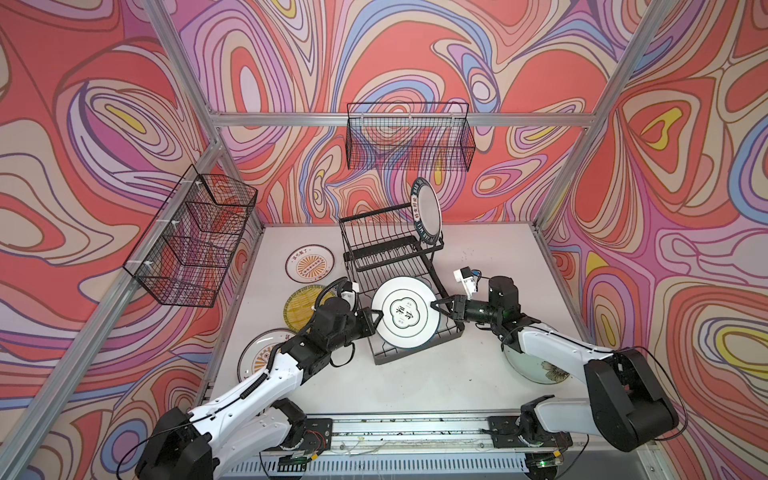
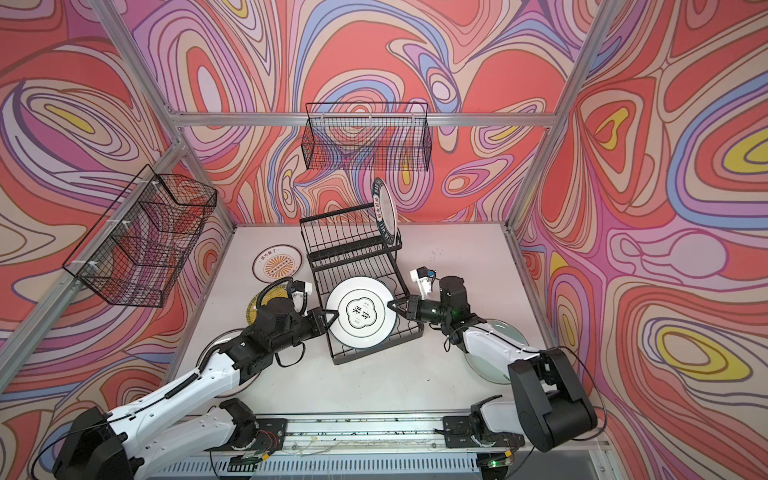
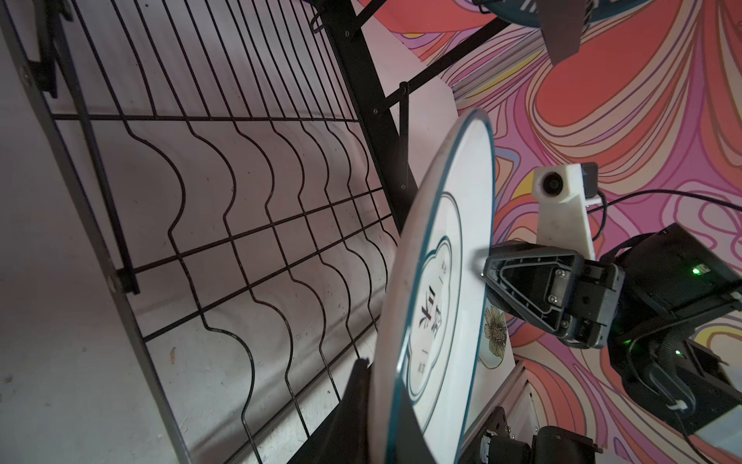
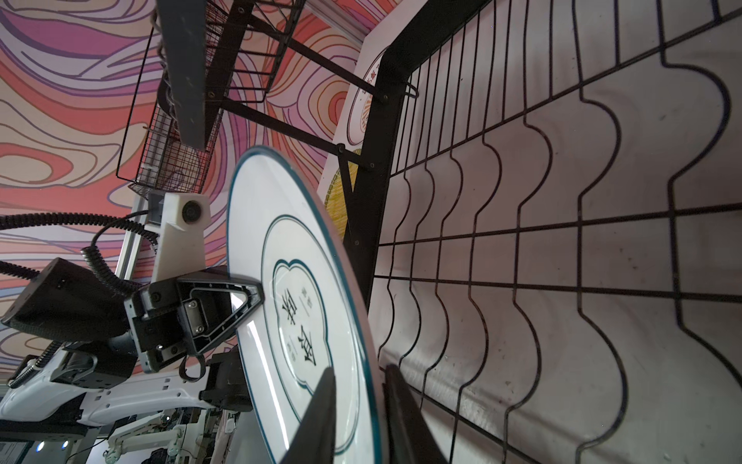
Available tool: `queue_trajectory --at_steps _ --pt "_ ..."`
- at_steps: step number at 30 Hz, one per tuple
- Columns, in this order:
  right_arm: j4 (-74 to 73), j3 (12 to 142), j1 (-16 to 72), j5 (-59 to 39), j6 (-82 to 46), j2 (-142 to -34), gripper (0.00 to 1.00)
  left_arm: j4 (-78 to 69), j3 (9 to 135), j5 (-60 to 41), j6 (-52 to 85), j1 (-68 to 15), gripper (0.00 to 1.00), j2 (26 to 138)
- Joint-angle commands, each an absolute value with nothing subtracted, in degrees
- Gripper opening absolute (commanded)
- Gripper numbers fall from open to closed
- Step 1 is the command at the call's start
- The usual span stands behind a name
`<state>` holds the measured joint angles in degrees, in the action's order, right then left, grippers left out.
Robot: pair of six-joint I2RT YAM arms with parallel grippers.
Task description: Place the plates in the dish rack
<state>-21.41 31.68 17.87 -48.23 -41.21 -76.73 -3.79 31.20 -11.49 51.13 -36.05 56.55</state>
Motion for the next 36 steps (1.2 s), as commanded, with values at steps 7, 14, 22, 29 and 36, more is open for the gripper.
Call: queue_trajectory --at_steps 7,14,22,29,36 --pt "-28.29 29.62 20.39 -51.11 -44.45 -76.43 0.24 -6.18 30.06 -9.74 50.97 -36.30 0.00 55.19" --pt "-29.66 29.91 22.43 -50.66 -45.03 -78.08 0.25 -6.33 30.06 -9.31 51.15 -36.30 0.00 54.56" --pt "-32.27 30.81 24.46 -50.54 -46.22 -80.45 0.21 -5.80 30.09 -8.88 50.89 -36.30 0.00 54.27" --pt "-33.23 31.77 24.80 -50.84 -46.67 -81.16 0.00 -5.32 30.12 -8.78 50.63 -36.30 0.00 54.84" --pt "-30.50 33.58 24.92 -49.88 -45.35 -81.96 0.00 -3.50 31.09 -8.53 50.04 -36.30 0.08 55.04"
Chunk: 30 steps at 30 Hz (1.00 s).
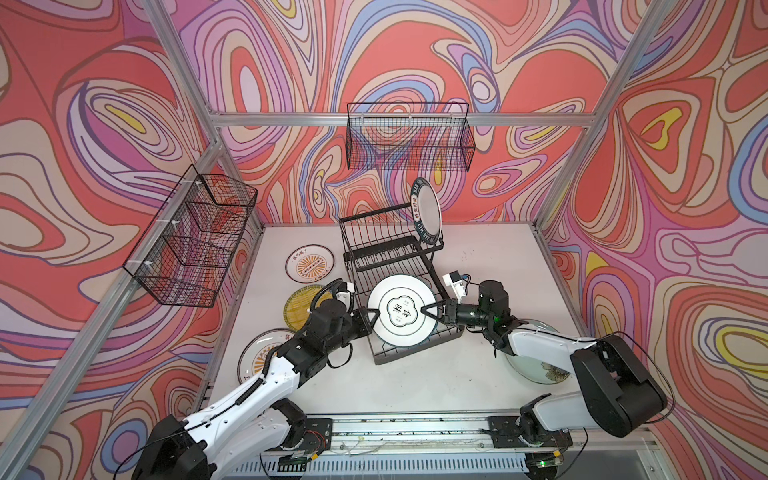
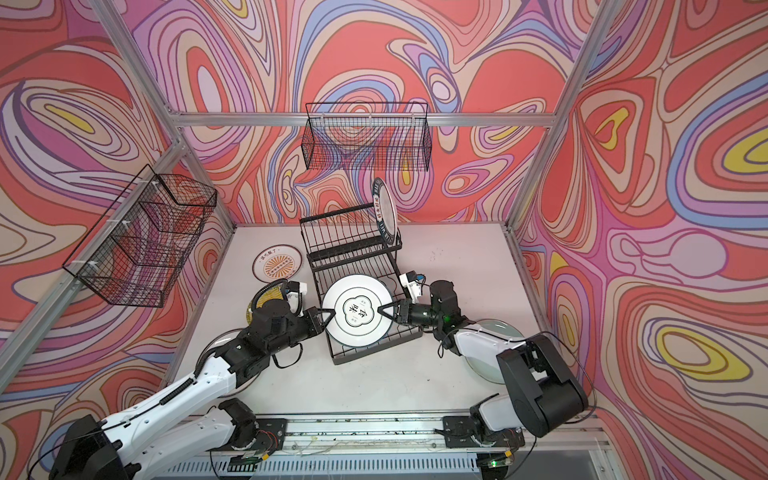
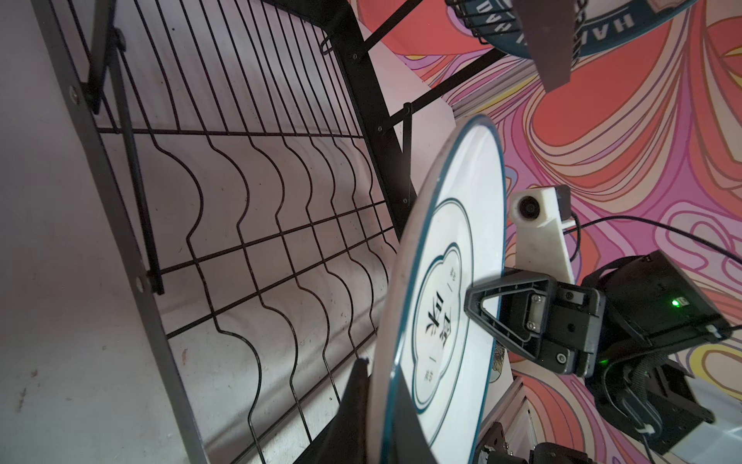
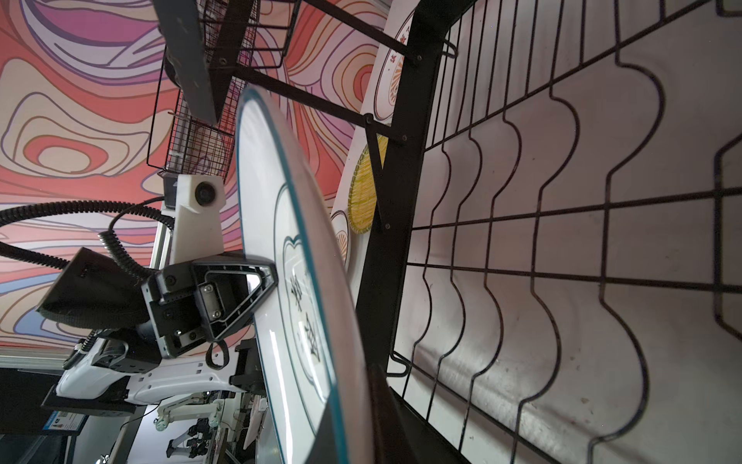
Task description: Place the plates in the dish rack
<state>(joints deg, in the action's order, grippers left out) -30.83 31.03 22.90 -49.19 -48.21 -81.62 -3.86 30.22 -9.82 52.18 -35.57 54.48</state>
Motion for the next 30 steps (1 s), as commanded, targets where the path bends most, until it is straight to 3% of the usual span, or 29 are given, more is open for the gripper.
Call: queue_trajectory --at_steps 1,6,12,16,30 --pt "-29.43 34.13 24.88 -49.61 -44.68 -81.92 0.00 -2.80 31.36 -8.29 49.77 -36.30 0.12 54.94" --pt "-23.77 36.33 24.87 -48.60 -41.07 -80.84 0.00 3.31 33.36 -5.67 47.95 -36.30 0.23 53.83" --pt "-12.29 38.41 24.87 -45.38 -34.28 -76.80 0.00 13.92 37.40 -1.07 44.19 -36.30 0.28 53.83" --pt "-6.74 39.79 24.87 -42.31 -31.03 -73.31 0.00 17.97 39.22 -0.25 42.39 -36.32 0.40 53.13" --pt "-1.02 44.25 24.87 -41.32 -23.64 -66.24 0.00 24.10 38.06 1.98 39.02 -36.30 0.43 44.71"
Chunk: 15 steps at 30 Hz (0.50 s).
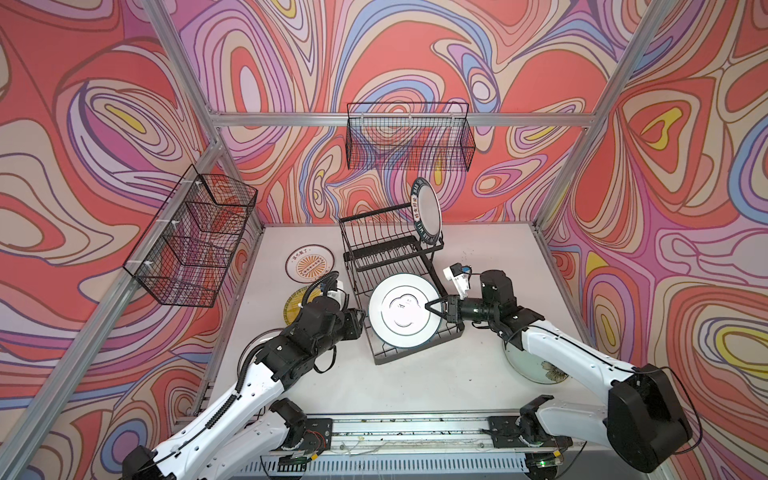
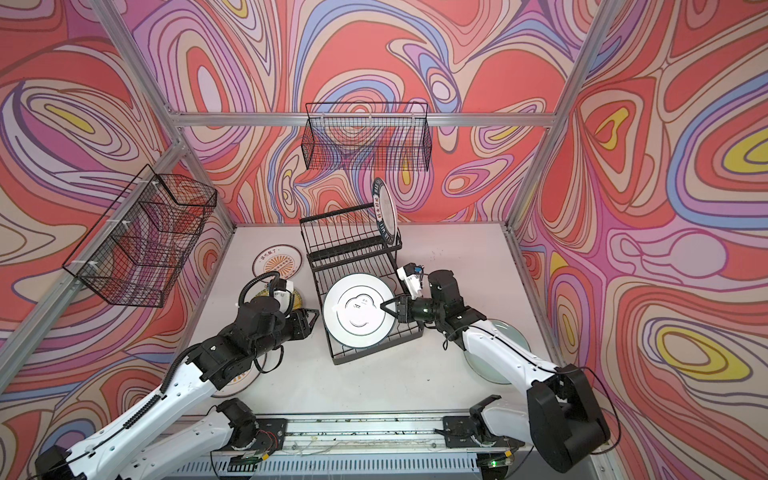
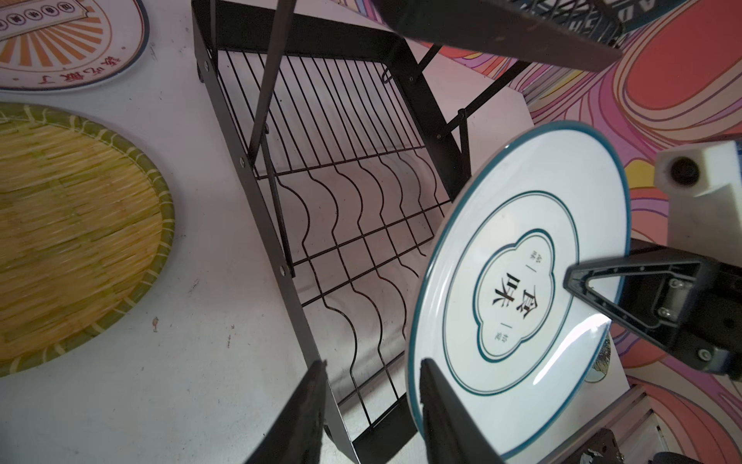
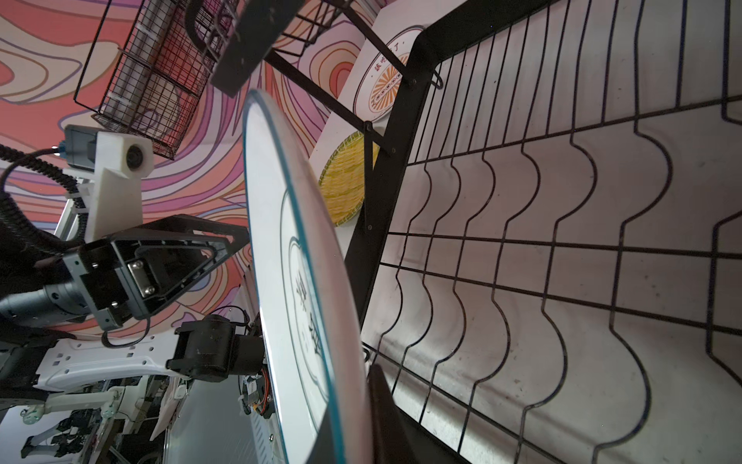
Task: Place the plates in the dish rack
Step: 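Carry the white plate toward the rack's far end beside the green-rimmed plate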
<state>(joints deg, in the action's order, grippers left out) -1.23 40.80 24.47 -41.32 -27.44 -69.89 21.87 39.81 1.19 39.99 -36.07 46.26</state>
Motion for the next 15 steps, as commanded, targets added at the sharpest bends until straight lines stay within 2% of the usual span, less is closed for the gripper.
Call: queue_trajectory --at_steps 1,15 --pt "-0.29 44.97 24.87 -41.03 -22.88 -65.59 0.00 24.00 37.61 1.95 38.95 -36.30 0.43 44.04" --pt "4.32 60.69 24.87 -29.94 -16.85 -64.47 0.00 27.12 37.68 2.91 38.56 -36.30 0.44 41.77"
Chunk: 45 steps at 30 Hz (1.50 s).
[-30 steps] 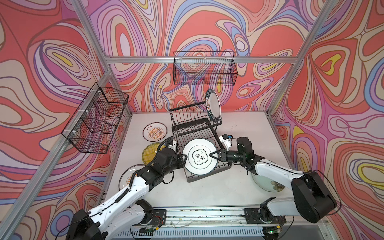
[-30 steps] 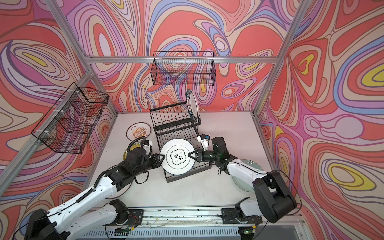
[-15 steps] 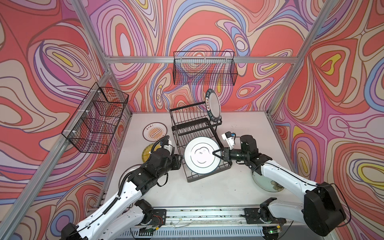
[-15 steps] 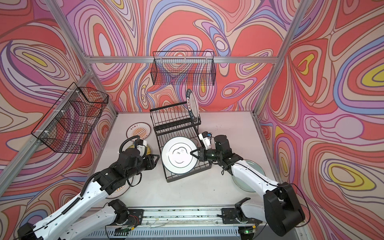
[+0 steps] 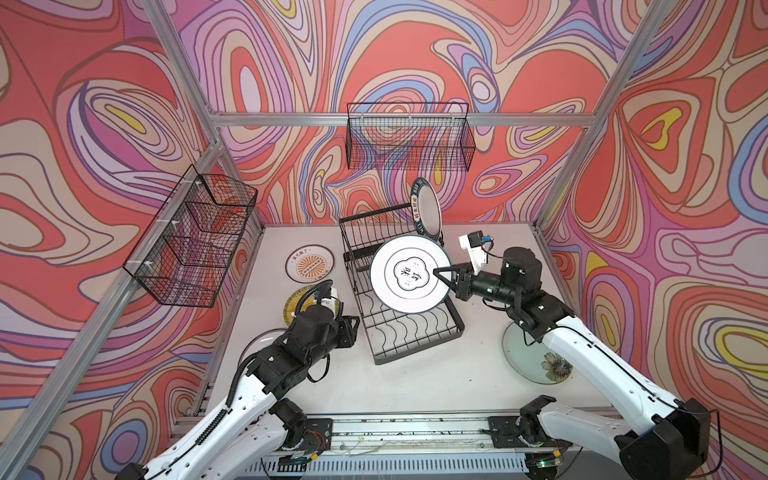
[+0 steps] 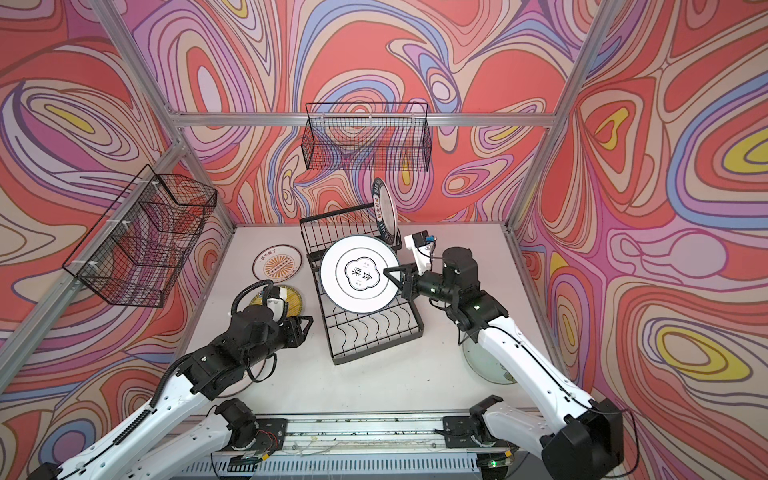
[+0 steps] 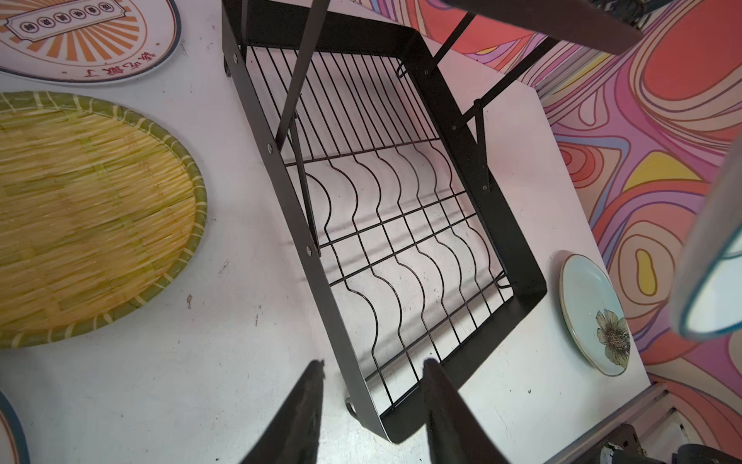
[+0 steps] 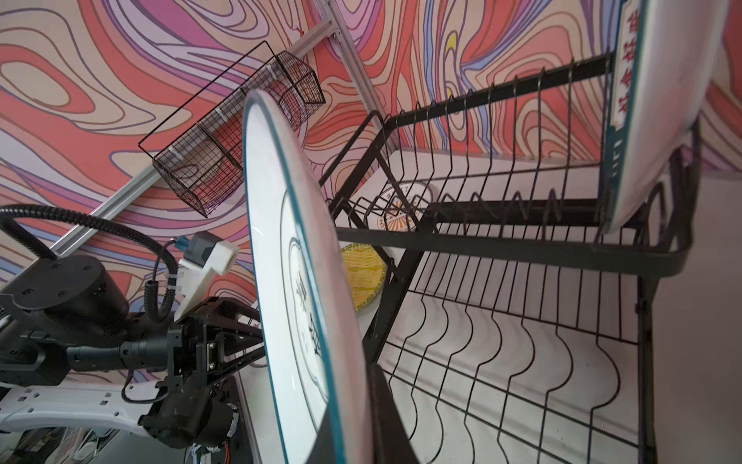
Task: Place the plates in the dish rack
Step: 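Carry the white plate toward the rack's far end beside the green-rimmed plate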
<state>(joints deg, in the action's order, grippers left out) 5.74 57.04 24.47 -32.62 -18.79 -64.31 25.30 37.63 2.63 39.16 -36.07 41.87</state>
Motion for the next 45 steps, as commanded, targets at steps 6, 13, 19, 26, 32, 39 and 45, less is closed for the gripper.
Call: queue_trajectory --at_steps 6,13,19,26,32,39,45 --pt "4.11 67.22 24.98 -24.69 -17.14 -68.52 0.00 23.91 36.85 -0.11 40.00 -36.30 0.44 41.49" --pt "3.59 74.97 26.90 -17.08 -17.91 -73.82 0.00 24.29 36.56 -1.36 40.79 -36.30 0.44 41.81" --pt "4.69 80.63 30.03 -7.18 -16.41 -77.78 0.00 24.79 34.75 -0.89 41.22 -36.32 0.44 39.44" --pt "5.23 85.69 34.93 3.83 -12.03 -81.77 0.00 25.38 34.05 -0.23 40.98 -36.30 0.43 37.70" --pt "6.14 89.28 39.34 14.91 -7.69 -85.01 0.00 25.31 33.97 -0.52 41.05 -36.30 0.43 38.05" --pt "7.95 92.41 41.77 25.42 -4.82 -87.82 0.00 25.00 33.88 -0.81 41.29 -36.38 0.43 38.32" --pt "8.80 93.85 42.61 32.32 -2.56 -89.90 0.00 24.95 34.06 -0.74 41.22 -36.27 0.42 38.67"
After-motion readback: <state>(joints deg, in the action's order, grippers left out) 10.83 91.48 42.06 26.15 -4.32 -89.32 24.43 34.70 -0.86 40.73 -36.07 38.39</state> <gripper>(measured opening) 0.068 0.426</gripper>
